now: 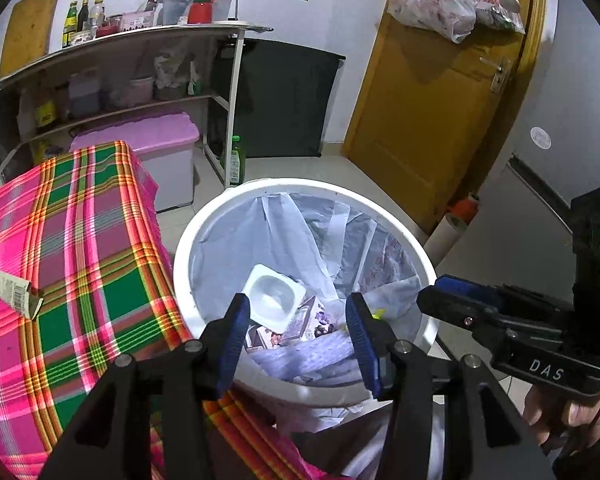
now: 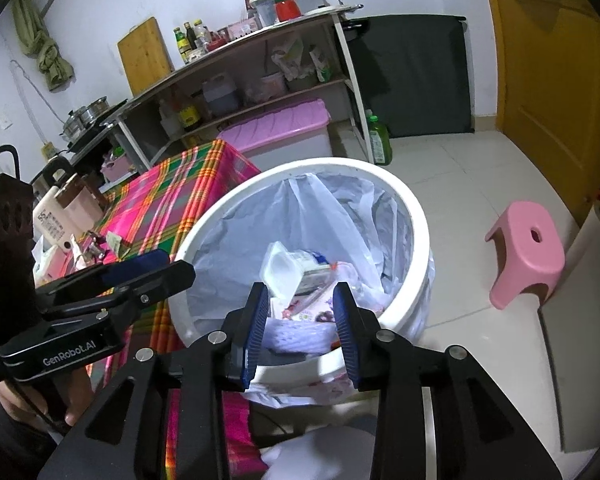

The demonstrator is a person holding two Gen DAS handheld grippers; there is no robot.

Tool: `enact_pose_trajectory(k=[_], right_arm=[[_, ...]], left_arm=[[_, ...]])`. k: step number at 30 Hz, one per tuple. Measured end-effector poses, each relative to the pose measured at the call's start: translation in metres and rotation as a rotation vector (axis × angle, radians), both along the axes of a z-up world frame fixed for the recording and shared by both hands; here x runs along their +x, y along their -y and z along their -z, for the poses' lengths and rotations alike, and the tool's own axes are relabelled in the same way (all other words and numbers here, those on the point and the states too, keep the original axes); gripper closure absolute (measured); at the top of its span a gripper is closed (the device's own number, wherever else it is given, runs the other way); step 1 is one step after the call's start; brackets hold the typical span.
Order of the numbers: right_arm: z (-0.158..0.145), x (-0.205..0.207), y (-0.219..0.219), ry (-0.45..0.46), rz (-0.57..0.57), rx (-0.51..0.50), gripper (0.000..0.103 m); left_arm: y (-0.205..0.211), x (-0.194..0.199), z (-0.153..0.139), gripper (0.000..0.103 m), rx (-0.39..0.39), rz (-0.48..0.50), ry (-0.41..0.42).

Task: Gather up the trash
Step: 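Move both open tools back over the table toward the remaining trash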

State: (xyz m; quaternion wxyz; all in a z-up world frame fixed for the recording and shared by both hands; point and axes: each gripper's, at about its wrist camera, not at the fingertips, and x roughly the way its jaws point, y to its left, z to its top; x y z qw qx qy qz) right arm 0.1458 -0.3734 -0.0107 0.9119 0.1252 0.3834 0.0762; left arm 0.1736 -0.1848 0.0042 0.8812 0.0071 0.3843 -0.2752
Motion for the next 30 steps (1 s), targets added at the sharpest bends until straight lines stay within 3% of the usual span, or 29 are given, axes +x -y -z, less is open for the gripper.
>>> enact_pose_trajectory(k=[30], right_arm=[[-0.037, -0.037, -0.079, 0.099, -0.181, -0.056, 0.068]], left_arm=[[-0.077, -0.057, -0.021, 0.051, -0.058, -0.16, 0.054]])
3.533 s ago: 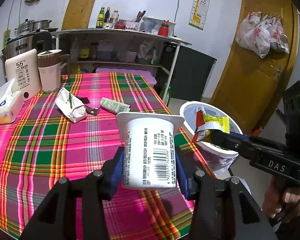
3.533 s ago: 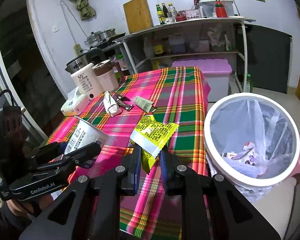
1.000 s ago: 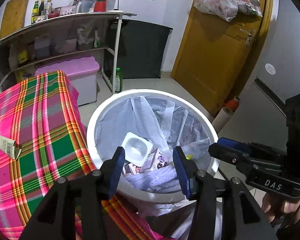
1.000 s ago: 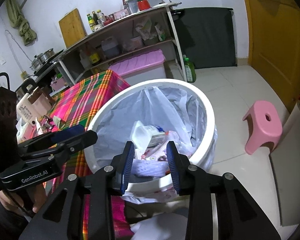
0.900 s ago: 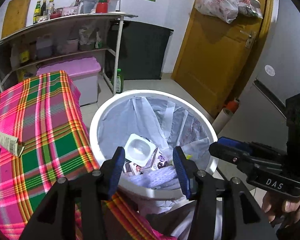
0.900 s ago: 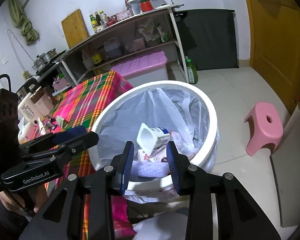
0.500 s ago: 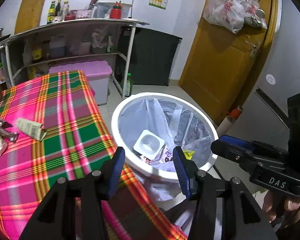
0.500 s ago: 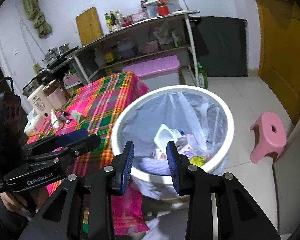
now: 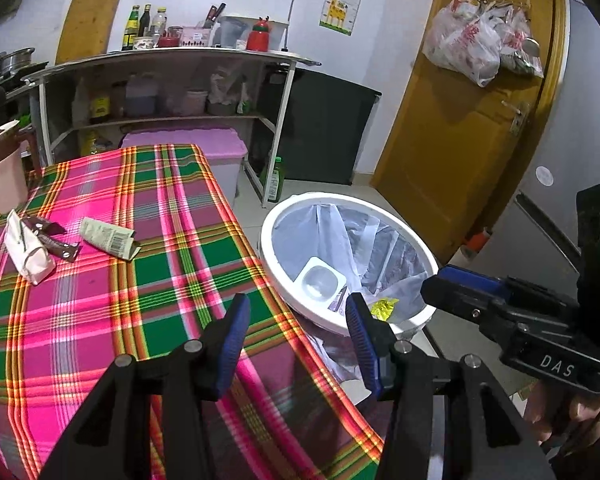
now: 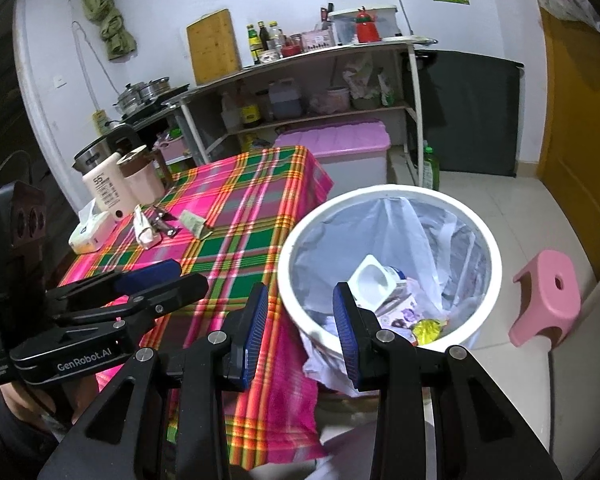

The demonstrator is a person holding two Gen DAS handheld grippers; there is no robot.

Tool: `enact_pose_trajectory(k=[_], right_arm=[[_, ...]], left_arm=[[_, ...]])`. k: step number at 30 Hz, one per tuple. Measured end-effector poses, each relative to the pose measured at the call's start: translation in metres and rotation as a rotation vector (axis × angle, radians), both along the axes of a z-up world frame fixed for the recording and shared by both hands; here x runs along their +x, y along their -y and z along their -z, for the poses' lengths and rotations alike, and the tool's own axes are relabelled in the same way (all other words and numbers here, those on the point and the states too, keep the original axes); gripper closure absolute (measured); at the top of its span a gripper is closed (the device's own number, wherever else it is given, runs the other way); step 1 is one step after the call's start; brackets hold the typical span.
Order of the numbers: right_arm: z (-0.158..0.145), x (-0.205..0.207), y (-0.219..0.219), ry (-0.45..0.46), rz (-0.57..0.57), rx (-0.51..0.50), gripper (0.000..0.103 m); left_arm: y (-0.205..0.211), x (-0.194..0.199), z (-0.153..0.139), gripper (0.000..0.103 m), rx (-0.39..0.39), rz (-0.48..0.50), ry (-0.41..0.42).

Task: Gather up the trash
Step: 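Move both open tools back over the table toward the remaining trash, then grasp the white paper bag with the left tool while the right grasps the paper strip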

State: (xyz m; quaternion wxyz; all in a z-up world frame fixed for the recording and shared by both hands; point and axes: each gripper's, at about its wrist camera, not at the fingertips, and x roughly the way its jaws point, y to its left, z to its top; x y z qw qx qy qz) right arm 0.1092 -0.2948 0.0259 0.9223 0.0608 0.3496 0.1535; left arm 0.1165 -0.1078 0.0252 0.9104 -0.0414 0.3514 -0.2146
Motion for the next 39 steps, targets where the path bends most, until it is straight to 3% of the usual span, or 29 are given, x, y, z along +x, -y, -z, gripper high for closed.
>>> enact_pose_trajectory(k=[25, 29, 39], right_arm=[[0.012, 0.003, -0.044, -0.013, -0.145, 0.008, 0.066], [0.012, 0.012, -0.059, -0.017, -0.183, -0.006, 0.056], [0.016, 0.035, -0.092, -0.026, -0.259, -0.038, 0.055]], left_arm=[[-0.062, -0.023, 0.017, 0.051, 0.003, -0.155, -0.028], [-0.082, -0.02, 0.019, 0.051, -0.004, -0.209, -0.034], [-0.129, -0.011, 0.021, 0.051, -0.014, -0.325, -0.036]])
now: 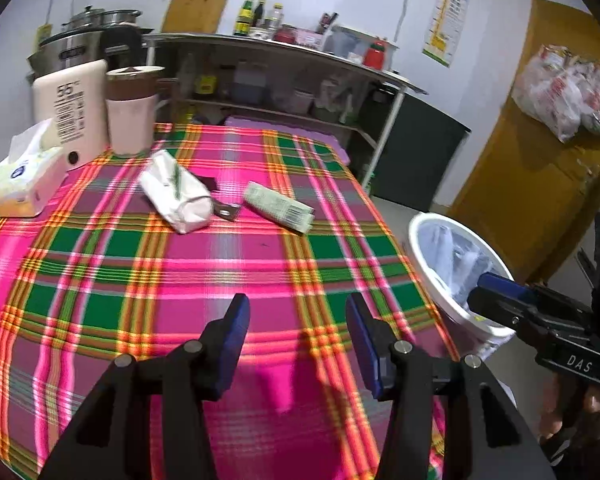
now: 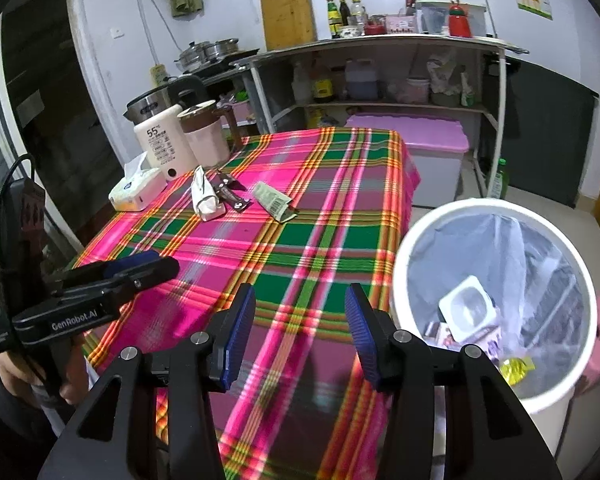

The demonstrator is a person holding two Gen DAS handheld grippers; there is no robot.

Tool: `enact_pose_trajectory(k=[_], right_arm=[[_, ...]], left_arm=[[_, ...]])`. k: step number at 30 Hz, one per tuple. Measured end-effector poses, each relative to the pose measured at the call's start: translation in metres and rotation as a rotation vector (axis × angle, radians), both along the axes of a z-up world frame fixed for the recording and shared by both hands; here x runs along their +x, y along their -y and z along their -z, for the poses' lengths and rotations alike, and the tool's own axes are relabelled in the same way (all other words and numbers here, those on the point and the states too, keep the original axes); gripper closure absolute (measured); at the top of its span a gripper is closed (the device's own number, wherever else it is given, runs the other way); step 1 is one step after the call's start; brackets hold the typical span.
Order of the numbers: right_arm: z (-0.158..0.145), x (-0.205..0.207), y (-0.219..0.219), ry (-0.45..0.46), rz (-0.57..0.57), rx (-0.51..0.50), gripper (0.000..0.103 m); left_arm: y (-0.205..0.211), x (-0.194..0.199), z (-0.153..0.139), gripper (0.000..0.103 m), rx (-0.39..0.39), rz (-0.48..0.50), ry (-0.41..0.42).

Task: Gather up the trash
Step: 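Grasp the white paper bag with the left tool while the right grasps the paper strip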

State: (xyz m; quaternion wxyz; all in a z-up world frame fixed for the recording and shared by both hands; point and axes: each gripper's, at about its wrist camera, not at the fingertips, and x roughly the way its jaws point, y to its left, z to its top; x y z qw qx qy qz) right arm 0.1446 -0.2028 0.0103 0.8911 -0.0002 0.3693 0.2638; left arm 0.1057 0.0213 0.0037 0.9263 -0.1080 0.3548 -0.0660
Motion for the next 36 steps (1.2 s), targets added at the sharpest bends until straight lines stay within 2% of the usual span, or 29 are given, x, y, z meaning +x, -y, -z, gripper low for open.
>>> enact_pose_trajectory(k=[8, 24, 36], right_arm=[[0.005, 0.026, -0.028, 0.002, -0.048, -0.033, 0.055], [0.029, 0.099, -0.093, -0.01, -0.149, -0.134, 0.055], [0.052, 0.146, -0.134, -0.012, -0.21, -0.22, 0.055]], left_arm=[[-0.028, 0.017, 0.005, 0.047, -0.018, -0.073, -0.013], [-0.064, 0.055, 0.011, 0.045, -0.027, -0.137, -0.03], [-0.09, 0.081, 0.012, 0.041, -0.089, -0.187, -0.033]])
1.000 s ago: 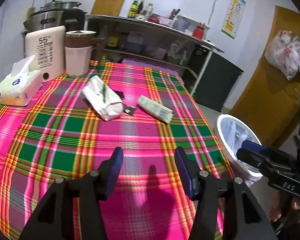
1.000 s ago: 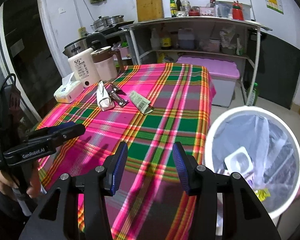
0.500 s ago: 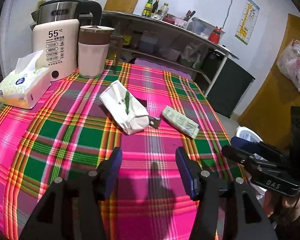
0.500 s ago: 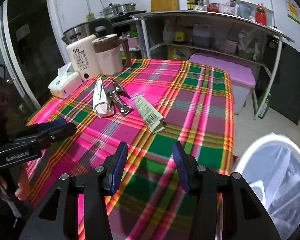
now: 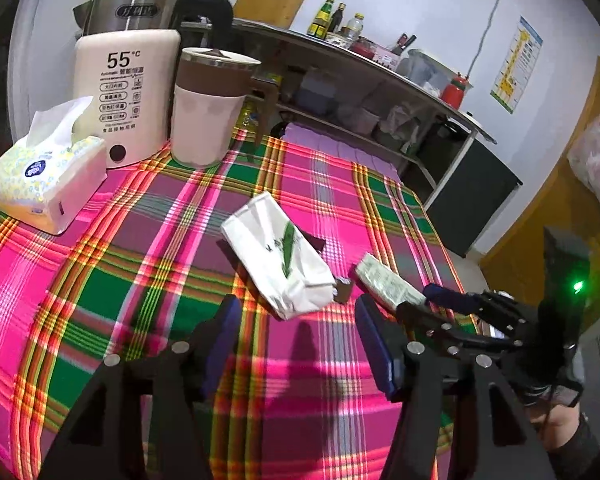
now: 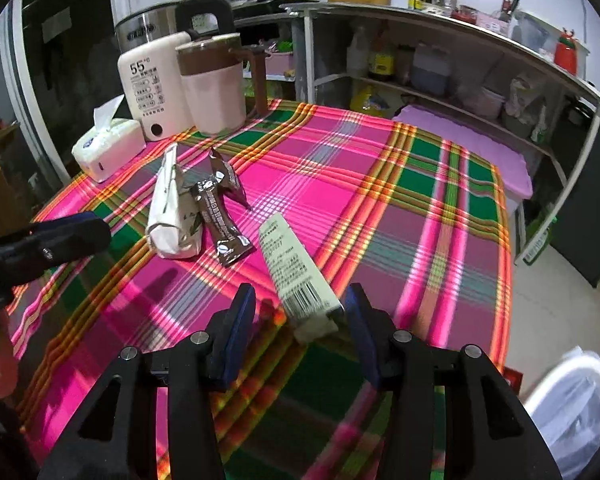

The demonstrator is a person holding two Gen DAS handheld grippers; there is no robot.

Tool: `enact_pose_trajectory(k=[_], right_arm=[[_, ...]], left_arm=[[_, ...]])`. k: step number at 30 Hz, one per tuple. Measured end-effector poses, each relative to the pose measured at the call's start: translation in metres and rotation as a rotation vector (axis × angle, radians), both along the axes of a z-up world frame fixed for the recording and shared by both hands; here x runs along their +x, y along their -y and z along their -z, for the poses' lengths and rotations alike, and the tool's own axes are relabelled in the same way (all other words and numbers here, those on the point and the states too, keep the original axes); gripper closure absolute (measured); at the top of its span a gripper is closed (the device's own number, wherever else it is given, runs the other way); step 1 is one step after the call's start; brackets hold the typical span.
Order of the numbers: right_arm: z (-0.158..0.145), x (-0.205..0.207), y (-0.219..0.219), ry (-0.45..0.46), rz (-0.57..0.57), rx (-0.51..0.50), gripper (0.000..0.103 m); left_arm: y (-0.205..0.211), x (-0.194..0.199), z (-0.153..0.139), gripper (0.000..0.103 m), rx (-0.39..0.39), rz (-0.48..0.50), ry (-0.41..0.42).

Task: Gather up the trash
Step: 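Grasp the white paper bag with the left tool while the right grasps the paper strip, then release the paper strip and grasp the brown plastic opener with the right tool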

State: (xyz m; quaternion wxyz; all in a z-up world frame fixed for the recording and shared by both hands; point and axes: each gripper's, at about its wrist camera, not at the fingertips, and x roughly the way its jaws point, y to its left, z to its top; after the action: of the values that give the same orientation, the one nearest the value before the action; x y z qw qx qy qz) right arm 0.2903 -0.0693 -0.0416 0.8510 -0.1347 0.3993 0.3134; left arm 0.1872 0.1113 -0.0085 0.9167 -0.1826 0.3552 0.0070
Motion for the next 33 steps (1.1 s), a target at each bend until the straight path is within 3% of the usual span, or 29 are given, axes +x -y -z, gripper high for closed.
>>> enact_pose_trajectory(k=[12, 22, 24, 33], right_arm=[[0.013, 0.011, -0.01, -0.044, 0.005, -0.016, 0.055], [-0.004, 0.006, 0.002, 0.001, 0.035, 0.024, 0.055], [-0.009, 0.005, 0.004, 0.013, 0.043, 0.035, 0.055], [-0.025, -0.004, -0.009, 0.043, -0.005, 0.059, 0.055]], left_arm=[[-0.005, 0.036, 0.012, 0.039, -0.074, -0.026, -0.043], [-0.011, 0.053, 0.034, 0.04, -0.039, -0.097, -0.12], [-0.012, 0.051, 0.036, 0.049, -0.029, -0.103, -0.126], [-0.022, 0.029, 0.032, 0.055, -0.02, -0.108, -0.106]])
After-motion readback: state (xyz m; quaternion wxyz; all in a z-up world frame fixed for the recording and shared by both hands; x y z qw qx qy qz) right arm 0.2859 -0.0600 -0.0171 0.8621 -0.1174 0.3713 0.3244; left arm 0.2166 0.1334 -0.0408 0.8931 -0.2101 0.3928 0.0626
